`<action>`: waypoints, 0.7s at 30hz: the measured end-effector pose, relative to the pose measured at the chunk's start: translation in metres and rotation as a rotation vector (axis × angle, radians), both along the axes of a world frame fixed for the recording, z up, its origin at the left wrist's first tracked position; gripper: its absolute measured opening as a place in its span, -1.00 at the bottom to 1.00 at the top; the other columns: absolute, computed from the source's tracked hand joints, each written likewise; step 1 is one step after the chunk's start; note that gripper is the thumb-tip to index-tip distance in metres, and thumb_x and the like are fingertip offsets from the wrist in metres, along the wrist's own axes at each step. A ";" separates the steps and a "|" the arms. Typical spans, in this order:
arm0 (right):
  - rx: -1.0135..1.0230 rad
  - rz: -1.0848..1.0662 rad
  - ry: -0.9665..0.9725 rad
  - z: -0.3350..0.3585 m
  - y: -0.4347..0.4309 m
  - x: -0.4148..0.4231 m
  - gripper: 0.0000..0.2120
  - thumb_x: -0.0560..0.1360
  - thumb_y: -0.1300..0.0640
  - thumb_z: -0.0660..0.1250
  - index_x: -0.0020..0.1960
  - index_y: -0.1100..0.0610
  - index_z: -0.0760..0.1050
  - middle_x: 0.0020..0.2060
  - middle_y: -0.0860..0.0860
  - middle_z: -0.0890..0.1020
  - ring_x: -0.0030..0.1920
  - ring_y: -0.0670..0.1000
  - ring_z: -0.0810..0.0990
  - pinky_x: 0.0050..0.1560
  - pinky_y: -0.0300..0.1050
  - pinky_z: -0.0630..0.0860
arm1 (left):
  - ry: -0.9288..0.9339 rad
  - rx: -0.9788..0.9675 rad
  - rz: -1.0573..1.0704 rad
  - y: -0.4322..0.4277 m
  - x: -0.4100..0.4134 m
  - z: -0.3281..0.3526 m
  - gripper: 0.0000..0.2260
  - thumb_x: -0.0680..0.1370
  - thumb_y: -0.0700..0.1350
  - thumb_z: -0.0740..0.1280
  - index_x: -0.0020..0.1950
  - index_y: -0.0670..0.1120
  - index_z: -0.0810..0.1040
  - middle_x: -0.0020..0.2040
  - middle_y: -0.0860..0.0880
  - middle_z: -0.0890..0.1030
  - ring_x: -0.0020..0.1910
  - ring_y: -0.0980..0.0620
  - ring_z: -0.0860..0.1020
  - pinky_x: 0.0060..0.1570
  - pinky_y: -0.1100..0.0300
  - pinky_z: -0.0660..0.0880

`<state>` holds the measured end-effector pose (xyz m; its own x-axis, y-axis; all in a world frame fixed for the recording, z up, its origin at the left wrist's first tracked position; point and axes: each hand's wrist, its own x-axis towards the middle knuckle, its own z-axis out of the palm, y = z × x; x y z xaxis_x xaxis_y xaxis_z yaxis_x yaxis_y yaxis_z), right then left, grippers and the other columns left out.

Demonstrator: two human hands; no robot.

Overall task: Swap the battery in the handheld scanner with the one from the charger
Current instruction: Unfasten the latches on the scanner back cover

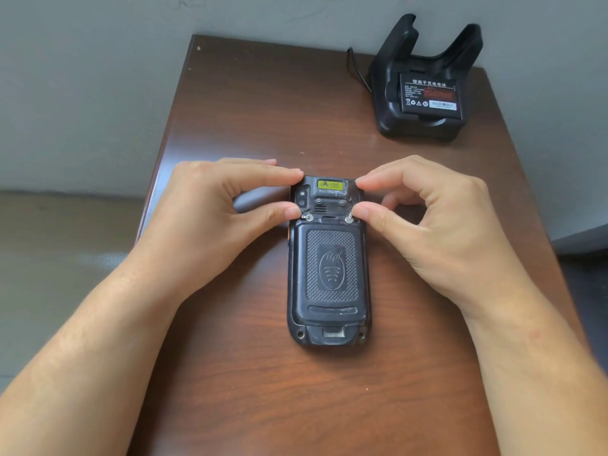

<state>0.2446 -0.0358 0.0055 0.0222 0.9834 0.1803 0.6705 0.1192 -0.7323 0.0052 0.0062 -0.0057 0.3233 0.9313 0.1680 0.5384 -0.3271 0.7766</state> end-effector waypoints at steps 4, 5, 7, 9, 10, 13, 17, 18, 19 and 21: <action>-0.032 -0.011 -0.020 0.004 0.000 -0.002 -0.80 0.42 0.07 0.56 0.03 0.03 0.68 -0.05 -0.09 0.71 -0.17 -0.02 0.67 0.00 -0.16 0.57 | 0.004 0.002 0.001 0.000 0.000 0.000 -0.65 0.43 0.02 0.54 0.21 0.14 0.67 0.08 0.37 0.59 0.25 0.39 0.54 0.32 0.40 0.39; -0.040 -0.012 -0.024 0.005 0.000 -0.003 -0.80 0.42 0.07 0.56 0.03 0.01 0.68 -0.07 -0.11 0.71 -0.17 -0.03 0.67 0.00 -0.21 0.56 | 0.006 0.003 0.001 0.000 0.000 0.000 -0.65 0.43 0.01 0.54 0.21 0.14 0.66 0.09 0.36 0.59 0.25 0.39 0.54 0.32 0.41 0.38; -0.063 -0.019 -0.029 0.007 0.000 -0.003 -0.80 0.42 0.06 0.56 0.02 -0.01 0.67 -0.13 -0.16 0.69 -0.16 -0.07 0.67 -0.03 -0.33 0.52 | 0.006 0.003 0.001 0.000 0.000 0.000 -0.65 0.43 0.02 0.54 0.21 0.15 0.66 0.09 0.34 0.60 0.25 0.38 0.55 0.32 0.40 0.39; -0.095 -0.020 -0.042 0.009 0.000 -0.002 -0.79 0.42 0.03 0.55 0.03 -0.03 0.66 -0.17 -0.21 0.68 -0.13 -0.11 0.67 -0.03 -0.40 0.50 | 0.004 -0.001 0.002 0.001 -0.001 0.000 -0.65 0.43 0.02 0.54 0.20 0.16 0.67 0.11 0.29 0.64 0.22 0.36 0.57 0.31 0.35 0.43; -0.108 -0.017 -0.055 0.010 0.000 -0.003 -0.78 0.42 0.00 0.54 0.05 -0.05 0.65 -0.15 -0.21 0.69 -0.10 -0.13 0.67 0.02 -0.39 0.51 | 0.001 -0.004 0.001 0.001 -0.001 0.000 -0.66 0.43 0.03 0.54 0.20 0.16 0.67 0.11 0.27 0.66 0.20 0.35 0.59 0.30 0.31 0.45; -0.082 0.002 -0.084 0.010 0.002 -0.013 -0.67 0.43 -0.12 0.47 0.17 -0.08 0.62 0.00 -0.18 0.67 0.06 -0.17 0.64 0.15 -0.32 0.51 | -0.005 -0.010 -0.004 0.002 -0.001 0.000 -0.67 0.44 0.05 0.53 0.19 0.15 0.67 0.10 0.25 0.68 0.16 0.30 0.61 0.27 0.21 0.50; -0.098 0.020 -0.121 0.009 0.007 -0.037 -0.51 0.37 -0.28 0.40 0.22 -0.10 0.61 0.10 -0.18 0.62 0.19 -0.10 0.59 0.25 -0.06 0.53 | -0.001 0.022 -0.001 0.003 0.000 -0.002 -0.71 0.48 0.04 0.47 0.20 0.12 0.68 0.10 0.21 0.70 0.16 0.26 0.62 0.24 0.16 0.52; -0.111 0.021 -0.136 0.010 0.008 -0.041 -0.50 0.35 -0.31 0.40 0.21 -0.12 0.61 0.10 -0.19 0.61 0.20 -0.06 0.58 0.25 0.00 0.53 | -0.004 0.024 0.003 0.002 -0.001 -0.003 -0.72 0.48 0.04 0.46 0.20 0.12 0.68 0.10 0.21 0.70 0.17 0.26 0.62 0.24 0.16 0.53; -0.123 0.022 -0.141 0.010 0.009 -0.043 -0.50 0.34 -0.32 0.41 0.20 -0.13 0.61 0.09 -0.19 0.61 0.21 -0.05 0.57 0.25 0.02 0.53 | -0.009 0.024 0.006 0.002 -0.001 -0.003 -0.72 0.48 0.03 0.45 0.19 0.12 0.68 0.10 0.21 0.70 0.17 0.25 0.63 0.24 0.15 0.53; -0.148 0.024 -0.140 0.011 0.012 -0.046 -0.52 0.32 -0.33 0.43 0.18 -0.16 0.61 0.07 -0.19 0.60 0.21 -0.05 0.56 0.25 0.03 0.52 | -0.015 0.026 0.006 0.002 0.000 -0.004 -0.72 0.48 0.02 0.44 0.19 0.11 0.68 0.10 0.21 0.70 0.17 0.25 0.63 0.24 0.14 0.53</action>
<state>0.1986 -0.0234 0.0169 -0.0170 0.9993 0.0334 0.7652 0.0345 -0.6428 0.0048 0.0079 -0.0100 0.3149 0.9284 0.1973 0.5288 -0.3443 0.7758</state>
